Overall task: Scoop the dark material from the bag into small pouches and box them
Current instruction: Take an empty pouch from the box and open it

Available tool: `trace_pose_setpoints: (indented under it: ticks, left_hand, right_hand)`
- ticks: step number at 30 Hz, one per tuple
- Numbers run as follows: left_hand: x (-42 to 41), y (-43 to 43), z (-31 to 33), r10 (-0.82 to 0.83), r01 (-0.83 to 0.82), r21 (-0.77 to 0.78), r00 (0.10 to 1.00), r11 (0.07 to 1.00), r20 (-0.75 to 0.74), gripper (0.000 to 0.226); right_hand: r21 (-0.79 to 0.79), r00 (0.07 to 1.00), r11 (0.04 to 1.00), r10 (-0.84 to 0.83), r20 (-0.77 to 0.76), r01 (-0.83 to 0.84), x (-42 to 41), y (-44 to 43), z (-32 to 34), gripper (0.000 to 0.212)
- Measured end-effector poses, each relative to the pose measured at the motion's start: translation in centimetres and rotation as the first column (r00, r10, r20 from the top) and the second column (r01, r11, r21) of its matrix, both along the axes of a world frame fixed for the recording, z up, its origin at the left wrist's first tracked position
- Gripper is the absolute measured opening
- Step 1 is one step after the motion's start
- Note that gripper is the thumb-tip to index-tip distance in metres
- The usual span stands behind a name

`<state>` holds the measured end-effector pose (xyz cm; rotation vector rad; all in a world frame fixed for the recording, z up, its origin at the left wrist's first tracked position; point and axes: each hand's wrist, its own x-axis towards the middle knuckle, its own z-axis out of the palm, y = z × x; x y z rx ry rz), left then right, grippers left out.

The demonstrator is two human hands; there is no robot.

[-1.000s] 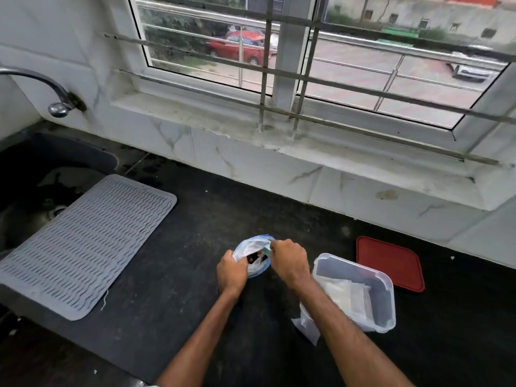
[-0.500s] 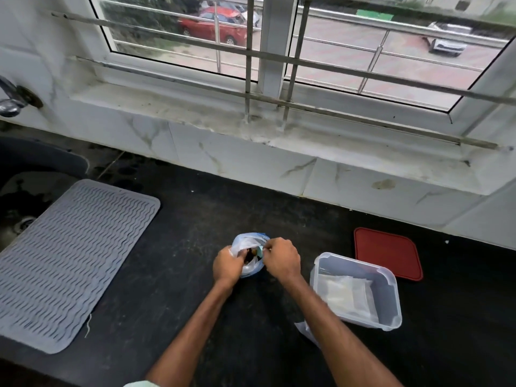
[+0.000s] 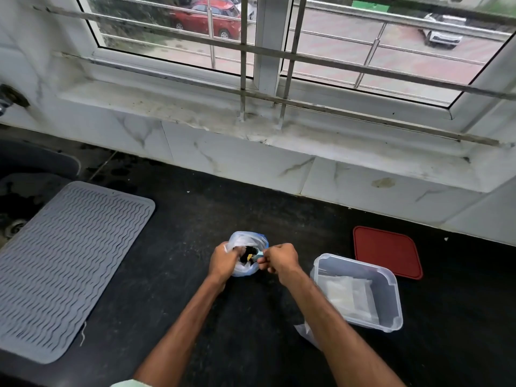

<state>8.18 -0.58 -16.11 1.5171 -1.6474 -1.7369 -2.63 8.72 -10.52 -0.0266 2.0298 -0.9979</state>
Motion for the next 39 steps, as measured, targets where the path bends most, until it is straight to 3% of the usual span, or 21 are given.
trace_pose_setpoints:
  ticks: [3, 6, 12, 16, 19, 21, 23, 26, 29, 31, 33, 36, 39]
  left_hand:
    - [0.5, 0.1, 0.2, 0.031, -0.031, -0.015, 0.999, 0.999, -0.015, 0.009]
    - [0.9, 0.3, 0.7, 0.035, -0.037, -0.062, 0.999, 0.997, -0.025, 0.029]
    - [2.3, 0.5, 2.5, -0.057, 0.044, -0.195, 0.997, 0.980, -0.059, 0.055]
    - [3.4, 1.4, 3.4, -0.065, 0.050, -0.247, 0.996, 0.968, -0.054, 0.056]
    - [4.1, 3.7, 5.2, 0.100, -0.159, -0.528, 0.985, 0.834, -0.138, 0.039]
    - [4.3, 7.0, 7.0, 0.134, -0.255, -0.600, 0.961, 0.759, -0.240, 0.030]
    - [4.1, 11.0, 7.4, 0.028, -0.175, -0.609, 0.970, 0.774, -0.242, 0.033]
    - [3.4, 16.8, 6.0, -0.193, 0.132, -0.546, 0.979, 0.828, -0.057, 0.063]
    - [2.0, 21.0, 4.7, -0.314, 0.338, -0.350, 0.941, 0.874, 0.125, 0.106]
    - [0.9, 22.7, 4.4, -0.319, 0.353, -0.244, 0.933, 0.903, 0.170, 0.117]
    - [0.1, 23.7, 4.0, -0.274, 0.315, -0.235, 0.943, 0.920, 0.189, 0.102]
    - [-0.2, 24.3, 3.2, -0.198, 0.233, -0.254, 0.968, 0.939, 0.154, 0.063]
    - [0.4, 24.8, 2.6, -0.200, 0.216, -0.295, 0.976, 0.931, 0.085, 0.049]
  right_hand:
    - [-0.015, 1.000, 1.000, -0.006, 0.026, 0.007, 0.0, 0.1, 0.5, 0.017]
    - [-0.035, 0.999, 0.999, 0.007, 0.051, -0.005, 0.0, 0.2, 1.4, 0.016]
    - [-0.072, 0.996, 0.996, 0.055, 0.066, -0.050, -0.6, 1.6, 3.3, 0.015]
    - [-0.103, 0.993, 0.991, 0.098, 0.071, -0.090, -0.8, 3.6, 5.0, 0.020]
    - [-0.181, 0.990, 0.978, 0.119, 0.078, -0.103, -0.8, 6.3, 7.5, 0.018]
    - [-0.230, 0.989, 0.966, 0.133, 0.061, -0.116, -1.0, 8.9, 9.0, 0.016]
    - [-0.268, 0.990, 0.956, 0.132, 0.040, -0.117, -1.4, 12.0, 9.9, 0.016]
    - [-0.269, 0.992, 0.955, 0.126, 0.000, -0.122, -1.9, 16.4, 10.0, 0.015]
    - [-0.192, 0.988, 0.970, 0.134, -0.073, -0.146, -1.9, 19.9, 9.4, 0.014]
    - [-0.167, 0.984, 0.973, 0.145, -0.105, -0.161, -1.8, 21.3, 8.9, 0.012]
    - [-0.150, 0.977, 0.972, 0.161, -0.141, -0.182, -1.6, 22.0, 8.4, 0.011]
    - [-0.119, 0.949, 0.967, 0.192, -0.252, -0.227, -1.1, 22.5, 7.2, 0.012]
    - [-0.068, 0.871, 0.939, 0.284, -0.401, -0.338, -0.6, 23.0, 5.9, 0.013]
